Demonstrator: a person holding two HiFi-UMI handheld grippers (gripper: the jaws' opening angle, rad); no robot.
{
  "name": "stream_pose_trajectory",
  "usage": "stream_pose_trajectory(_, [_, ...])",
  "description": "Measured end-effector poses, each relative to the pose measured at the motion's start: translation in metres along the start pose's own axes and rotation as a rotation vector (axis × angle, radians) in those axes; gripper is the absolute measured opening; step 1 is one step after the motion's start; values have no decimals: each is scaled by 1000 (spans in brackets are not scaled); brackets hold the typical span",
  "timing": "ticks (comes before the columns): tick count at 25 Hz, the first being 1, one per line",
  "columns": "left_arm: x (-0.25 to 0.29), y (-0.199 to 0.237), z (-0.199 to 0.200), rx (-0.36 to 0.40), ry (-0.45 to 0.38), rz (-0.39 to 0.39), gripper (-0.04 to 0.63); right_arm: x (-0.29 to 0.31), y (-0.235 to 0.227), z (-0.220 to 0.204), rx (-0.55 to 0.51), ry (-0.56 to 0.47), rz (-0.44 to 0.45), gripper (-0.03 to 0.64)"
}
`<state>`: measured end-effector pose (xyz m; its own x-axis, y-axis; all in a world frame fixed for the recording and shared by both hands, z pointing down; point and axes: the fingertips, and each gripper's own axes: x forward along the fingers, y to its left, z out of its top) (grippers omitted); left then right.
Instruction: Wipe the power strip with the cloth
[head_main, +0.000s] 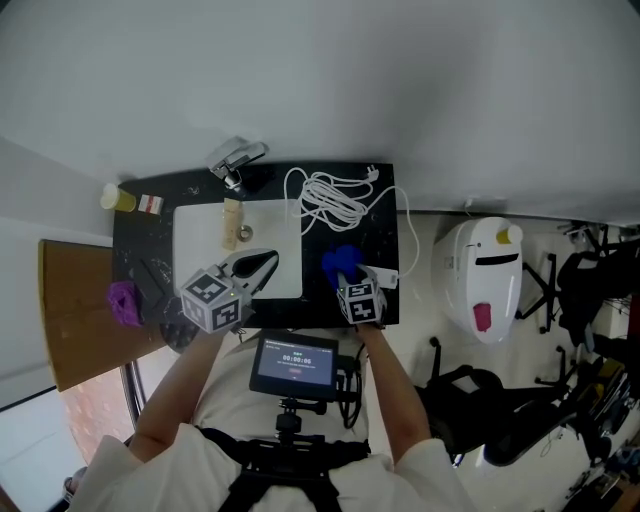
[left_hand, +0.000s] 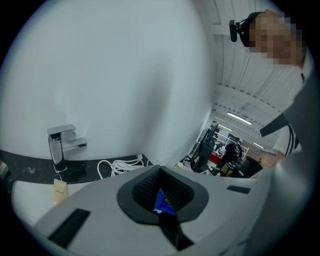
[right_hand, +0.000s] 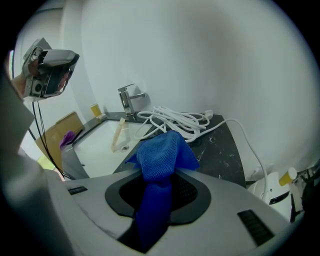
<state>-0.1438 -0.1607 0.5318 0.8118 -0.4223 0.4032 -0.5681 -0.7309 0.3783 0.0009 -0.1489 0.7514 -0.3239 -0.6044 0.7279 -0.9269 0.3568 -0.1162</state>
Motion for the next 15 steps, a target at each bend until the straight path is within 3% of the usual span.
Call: stream_pose_trajectory(15, [36,-20,13,7,-3,-13,6,-18,-53,-20,44,-12,-30,101])
